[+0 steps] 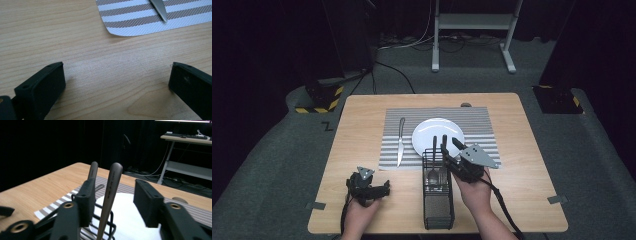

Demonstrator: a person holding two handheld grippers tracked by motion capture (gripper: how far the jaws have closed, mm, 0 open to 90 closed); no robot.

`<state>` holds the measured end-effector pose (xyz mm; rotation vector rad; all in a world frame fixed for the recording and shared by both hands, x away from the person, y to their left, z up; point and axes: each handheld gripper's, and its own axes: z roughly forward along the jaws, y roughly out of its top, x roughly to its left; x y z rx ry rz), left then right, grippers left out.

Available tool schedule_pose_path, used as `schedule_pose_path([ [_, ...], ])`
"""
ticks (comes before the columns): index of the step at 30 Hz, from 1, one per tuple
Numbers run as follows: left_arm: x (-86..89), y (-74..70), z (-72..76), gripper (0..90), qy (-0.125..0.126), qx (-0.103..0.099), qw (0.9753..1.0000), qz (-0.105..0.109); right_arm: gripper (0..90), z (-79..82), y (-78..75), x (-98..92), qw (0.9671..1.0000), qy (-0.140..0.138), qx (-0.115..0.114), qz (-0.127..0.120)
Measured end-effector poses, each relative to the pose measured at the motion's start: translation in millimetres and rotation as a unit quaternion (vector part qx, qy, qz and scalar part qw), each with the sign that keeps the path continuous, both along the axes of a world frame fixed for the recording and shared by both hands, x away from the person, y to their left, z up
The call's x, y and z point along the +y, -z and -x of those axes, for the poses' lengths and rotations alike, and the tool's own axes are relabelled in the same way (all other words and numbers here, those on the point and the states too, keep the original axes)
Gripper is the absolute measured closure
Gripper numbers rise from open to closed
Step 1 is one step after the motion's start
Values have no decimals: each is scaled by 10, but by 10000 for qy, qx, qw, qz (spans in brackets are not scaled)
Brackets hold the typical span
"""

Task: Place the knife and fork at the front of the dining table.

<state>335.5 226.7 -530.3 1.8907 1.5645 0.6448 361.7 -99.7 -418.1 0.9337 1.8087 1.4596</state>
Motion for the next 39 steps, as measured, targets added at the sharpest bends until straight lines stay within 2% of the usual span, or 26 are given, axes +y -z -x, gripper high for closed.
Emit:
schedule_pose_path([
  [2, 1, 0, 0, 9, 3, 0, 10000, 2, 620, -30, 10, 13, 10000, 16, -12, -32],
  [4, 1, 0, 1, 9, 5, 0, 10000, 2, 661, -57, 27, 28, 9999, -30, 72, -91],
  [9, 1, 0, 1, 9, 3, -2, 10000, 0, 724, -88, 65, 55, 9999, -41, 145, -53],
  [14, 1, 0, 1, 9, 5, 0, 10000, 1, 746, -97, 88, 63, 9998, -81, 159, -80],
  [20, 1, 0, 1, 9, 5, -1, 10000, 1, 778, -128, 100, 56, 9992, -180, 284, -199],
  [28, 1, 0, 1, 9, 4, -2, 10000, 2, 798, -109, 102, 49, 9992, -232, 223, -246],
  [39, 1, 1, 1, 9, 3, -4, 10000, 1, 816, -23, 82, 45, 9989, -371, -6, -288],
])
